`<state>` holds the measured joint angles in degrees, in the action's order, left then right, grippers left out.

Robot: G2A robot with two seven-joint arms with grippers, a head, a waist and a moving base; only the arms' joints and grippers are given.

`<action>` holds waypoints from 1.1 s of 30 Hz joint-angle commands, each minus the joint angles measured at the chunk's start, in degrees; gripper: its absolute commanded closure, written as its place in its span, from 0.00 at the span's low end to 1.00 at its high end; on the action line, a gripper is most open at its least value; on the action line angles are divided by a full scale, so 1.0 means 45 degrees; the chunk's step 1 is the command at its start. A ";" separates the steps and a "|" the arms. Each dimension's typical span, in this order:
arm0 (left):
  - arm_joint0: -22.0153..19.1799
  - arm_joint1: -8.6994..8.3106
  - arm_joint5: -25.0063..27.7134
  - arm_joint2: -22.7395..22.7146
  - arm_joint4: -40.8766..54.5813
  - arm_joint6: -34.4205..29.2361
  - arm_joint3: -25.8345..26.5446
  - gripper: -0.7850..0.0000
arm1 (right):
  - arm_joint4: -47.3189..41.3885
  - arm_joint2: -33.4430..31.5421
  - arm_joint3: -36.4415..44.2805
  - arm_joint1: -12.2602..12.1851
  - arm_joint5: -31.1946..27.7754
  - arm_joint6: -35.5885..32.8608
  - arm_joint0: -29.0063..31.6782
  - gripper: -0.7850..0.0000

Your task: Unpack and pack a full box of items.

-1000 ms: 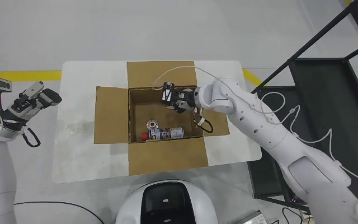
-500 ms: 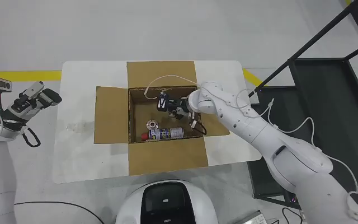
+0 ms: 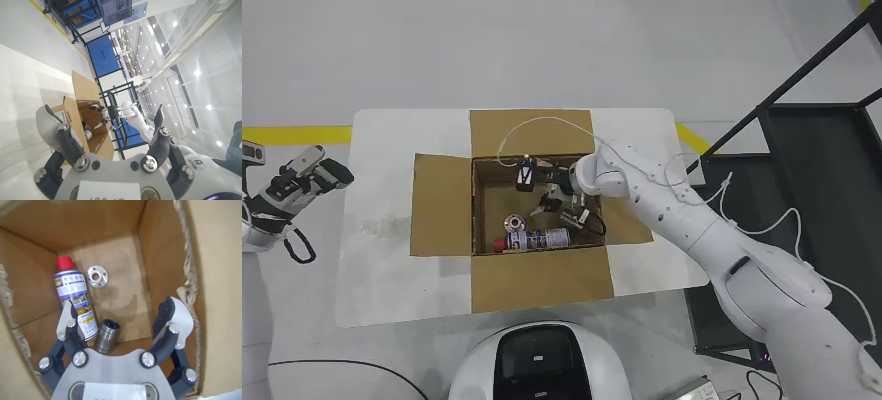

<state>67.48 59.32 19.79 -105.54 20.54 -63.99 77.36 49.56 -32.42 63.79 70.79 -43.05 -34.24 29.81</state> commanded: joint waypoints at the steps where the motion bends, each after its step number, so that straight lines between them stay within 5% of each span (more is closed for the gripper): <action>1: -0.0161 -0.0030 0.0118 0.0232 -0.0528 0.0177 -0.0296 0.00 | -0.0552 -0.0811 0.1022 -0.0391 -0.0486 0.0003 0.0449 0.00; 12: -0.1849 0.0062 0.1754 0.2393 -0.1686 0.0139 -0.3203 0.00 | -0.5492 -0.5912 0.6584 -0.2615 -0.0916 -0.2407 0.5251 0.00; 24: -0.3602 0.0539 0.2052 0.4899 -0.0061 -0.0923 -0.5190 0.00 | -0.5660 -0.6041 0.6716 -0.2661 -0.0916 -0.2477 0.5384 0.00; 33: -0.4957 0.0751 0.1432 0.5616 0.1460 -0.1909 -0.5833 0.00 | -0.6951 -0.6488 0.6460 -0.2773 -0.0350 -0.2190 0.5889 0.00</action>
<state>45.61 62.69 26.39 -80.39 26.61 -71.83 50.99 20.49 -60.94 93.33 58.49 -44.84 -44.00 55.88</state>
